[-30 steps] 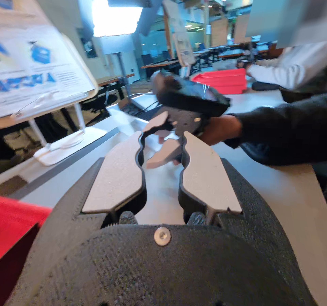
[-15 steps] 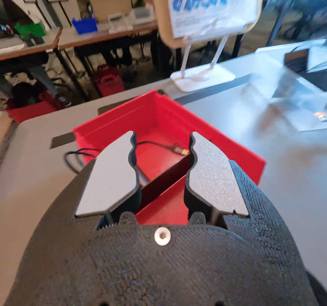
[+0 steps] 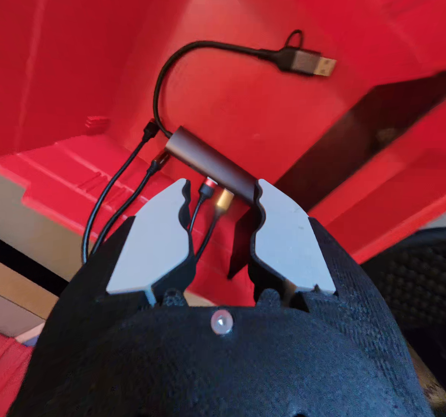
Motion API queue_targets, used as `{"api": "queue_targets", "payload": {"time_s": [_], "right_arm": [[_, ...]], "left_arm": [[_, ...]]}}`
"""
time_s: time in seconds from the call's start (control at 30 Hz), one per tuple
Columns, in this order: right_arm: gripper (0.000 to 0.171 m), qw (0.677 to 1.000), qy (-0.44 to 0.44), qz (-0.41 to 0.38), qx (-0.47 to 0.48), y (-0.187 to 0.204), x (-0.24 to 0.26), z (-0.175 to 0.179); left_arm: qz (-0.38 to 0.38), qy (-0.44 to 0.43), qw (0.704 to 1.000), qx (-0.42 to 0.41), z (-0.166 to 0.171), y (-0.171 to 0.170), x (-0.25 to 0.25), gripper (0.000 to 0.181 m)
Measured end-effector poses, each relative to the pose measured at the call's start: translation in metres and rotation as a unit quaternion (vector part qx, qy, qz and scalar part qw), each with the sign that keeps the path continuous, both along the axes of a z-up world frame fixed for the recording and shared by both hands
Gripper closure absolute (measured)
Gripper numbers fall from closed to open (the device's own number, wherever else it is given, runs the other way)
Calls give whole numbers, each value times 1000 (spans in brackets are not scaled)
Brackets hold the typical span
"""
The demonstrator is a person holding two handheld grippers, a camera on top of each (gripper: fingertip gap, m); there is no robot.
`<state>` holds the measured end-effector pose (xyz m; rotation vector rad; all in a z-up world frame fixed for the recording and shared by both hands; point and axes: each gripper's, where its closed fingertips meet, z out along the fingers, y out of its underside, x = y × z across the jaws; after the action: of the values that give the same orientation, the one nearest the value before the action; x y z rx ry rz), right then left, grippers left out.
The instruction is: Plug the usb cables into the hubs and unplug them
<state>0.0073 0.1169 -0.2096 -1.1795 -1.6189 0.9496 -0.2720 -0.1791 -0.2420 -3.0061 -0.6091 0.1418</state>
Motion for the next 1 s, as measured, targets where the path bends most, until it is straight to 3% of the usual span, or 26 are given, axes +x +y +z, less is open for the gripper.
{"api": "queue_targets", "payload": {"time_s": [0.03,0.13,0.3,0.4,0.5,0.6,0.73,1.0], "right_arm": [[104,1000,-2,2,0,0,1,-1],[105,1000,-7,4,-4,1,3,-5],[107,1000,-12,10,-19,2,5,-6],[109,1000,-11,16,-18,1,5,-6],[110,1000,-7,20,-11,-1,7,-4],[112,1000,-4,23,-6,-3,8,-3],[113,1000,4,31,2,-7,8,-1],[113,998,24,64,-1,-27,-1,18]], "left_arm": [[15,-6,1000,-26,-10,-1,-6,131],[60,-20,993,-98,-34,-11,-21,125],[85,-36,987,-135,-52,-11,-25,126],[69,-23,990,-118,-51,-6,-28,129],[48,-15,996,-68,-41,4,-28,145],[31,-1,1000,1,-14,14,-27,154],[9,33,992,123,47,27,-22,167],[-90,116,926,347,165,64,44,167]]}}
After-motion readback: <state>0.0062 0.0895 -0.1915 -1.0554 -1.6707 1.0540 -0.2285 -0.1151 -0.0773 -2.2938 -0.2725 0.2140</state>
